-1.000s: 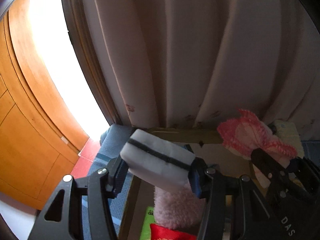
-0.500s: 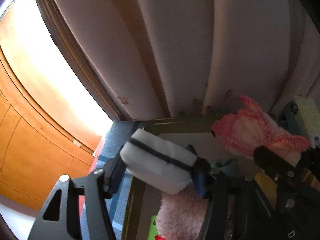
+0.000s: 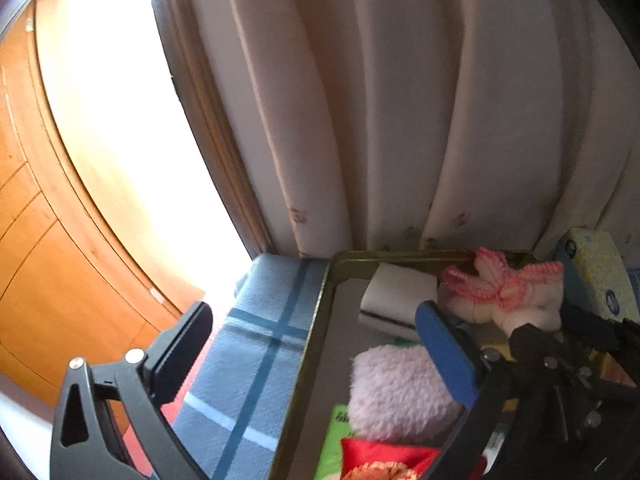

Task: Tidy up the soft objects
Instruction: 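Lower the sponge block and cloth into the gold tray and open both grippers, then lift both open grippers back from the gold tray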

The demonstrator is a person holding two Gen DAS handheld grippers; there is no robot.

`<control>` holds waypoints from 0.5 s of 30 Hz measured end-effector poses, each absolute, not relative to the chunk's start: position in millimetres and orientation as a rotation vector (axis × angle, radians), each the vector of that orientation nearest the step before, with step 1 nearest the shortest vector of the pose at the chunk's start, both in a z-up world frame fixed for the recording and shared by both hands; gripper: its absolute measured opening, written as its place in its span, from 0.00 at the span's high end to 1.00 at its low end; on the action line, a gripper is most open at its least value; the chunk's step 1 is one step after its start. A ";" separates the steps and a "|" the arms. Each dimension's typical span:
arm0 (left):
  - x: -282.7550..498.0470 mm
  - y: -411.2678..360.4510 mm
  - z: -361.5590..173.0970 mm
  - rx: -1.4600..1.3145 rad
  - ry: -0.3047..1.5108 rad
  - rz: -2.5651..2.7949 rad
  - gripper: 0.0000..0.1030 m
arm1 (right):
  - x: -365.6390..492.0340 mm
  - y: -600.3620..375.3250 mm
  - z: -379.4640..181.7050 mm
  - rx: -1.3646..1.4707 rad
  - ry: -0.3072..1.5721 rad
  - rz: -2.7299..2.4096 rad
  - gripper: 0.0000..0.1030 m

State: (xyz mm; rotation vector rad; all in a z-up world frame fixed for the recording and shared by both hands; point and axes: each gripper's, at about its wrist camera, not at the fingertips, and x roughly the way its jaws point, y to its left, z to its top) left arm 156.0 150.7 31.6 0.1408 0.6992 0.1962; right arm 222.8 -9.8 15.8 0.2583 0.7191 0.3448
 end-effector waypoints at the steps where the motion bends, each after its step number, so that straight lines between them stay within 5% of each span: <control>1: 150.3 152.0 32.2 0.138 0.683 0.198 0.00 | 218.7 -9.1 16.9 0.258 0.700 0.338 0.40; 15: 71.1 185.8 39.7 -0.071 0.452 0.271 0.00 | 120.9 -16.9 21.8 0.215 0.262 0.191 0.32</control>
